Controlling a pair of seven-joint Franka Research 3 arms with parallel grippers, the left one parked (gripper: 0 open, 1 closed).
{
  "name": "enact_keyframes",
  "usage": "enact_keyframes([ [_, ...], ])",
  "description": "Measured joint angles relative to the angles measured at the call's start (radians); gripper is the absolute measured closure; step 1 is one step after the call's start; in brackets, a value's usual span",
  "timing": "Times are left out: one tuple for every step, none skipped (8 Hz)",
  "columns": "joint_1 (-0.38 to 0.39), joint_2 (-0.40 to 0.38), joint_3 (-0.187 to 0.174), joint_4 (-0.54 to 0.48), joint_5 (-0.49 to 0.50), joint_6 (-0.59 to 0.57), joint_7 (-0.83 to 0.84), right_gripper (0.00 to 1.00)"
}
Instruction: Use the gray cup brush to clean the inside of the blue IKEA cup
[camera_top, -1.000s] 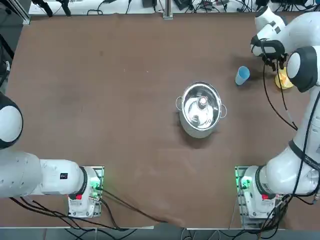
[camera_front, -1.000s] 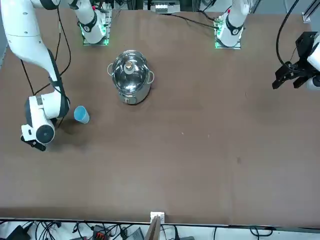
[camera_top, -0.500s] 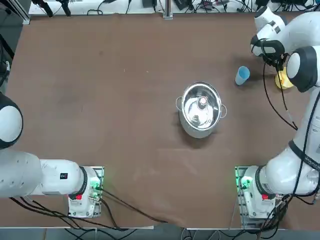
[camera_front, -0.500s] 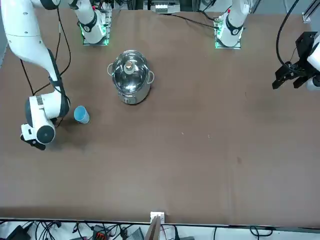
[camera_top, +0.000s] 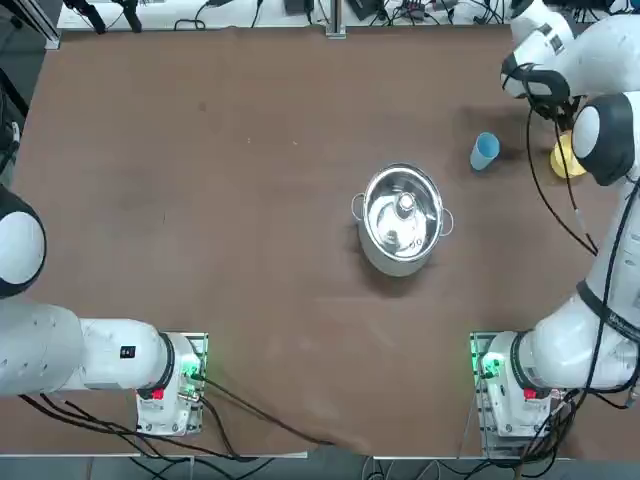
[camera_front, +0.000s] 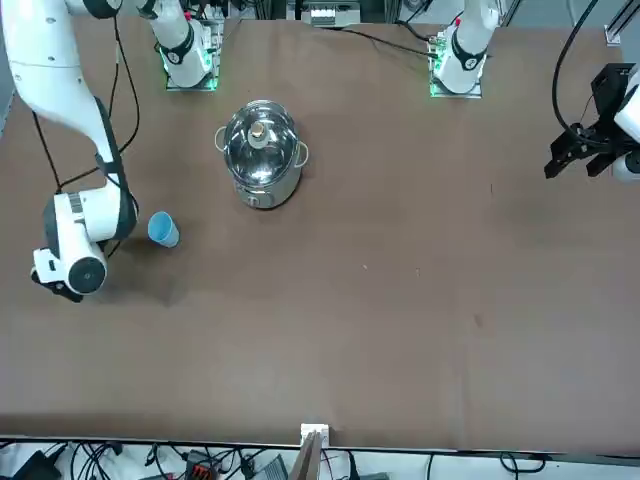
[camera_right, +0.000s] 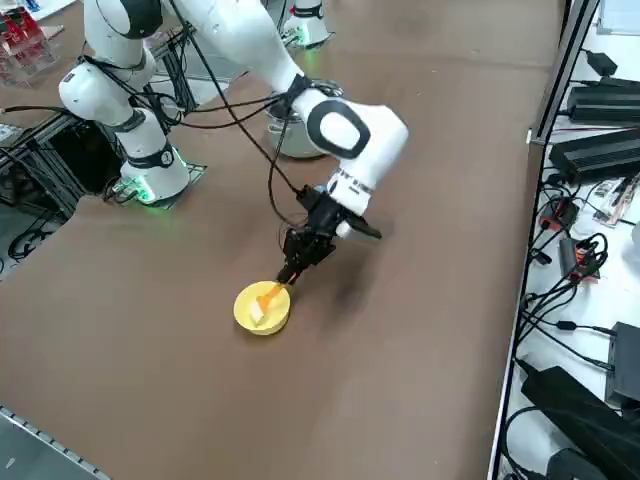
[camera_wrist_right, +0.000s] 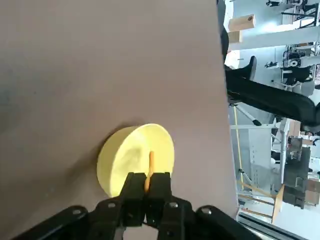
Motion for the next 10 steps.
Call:
enact_keyframes([
  [0.002,-0.039,0.002,0.016,0.01,-0.028,-0.055,0.96],
  [0.008,-0.088,0.005,0.024,0.032,-0.046,-0.096,0.96],
  [0.024,-0.138,0.012,0.025,0.063,-0.052,-0.118,0.96],
  [0.057,-0.182,0.018,0.029,0.119,-0.054,-0.121,0.96],
  [0.101,-0.217,0.021,0.039,0.209,-0.057,-0.121,0.96],
  [0.136,-0.249,0.022,0.054,0.33,-0.061,-0.116,0.96],
  [0.152,-0.28,0.022,0.066,0.452,-0.063,-0.114,0.96],
  [0.156,-0.309,0.022,0.07,0.544,-0.063,-0.114,0.96],
  [0.164,-0.327,0.024,0.066,0.59,-0.064,-0.114,0.96],
  [0.182,-0.336,0.024,0.048,0.601,-0.049,-0.113,0.96],
])
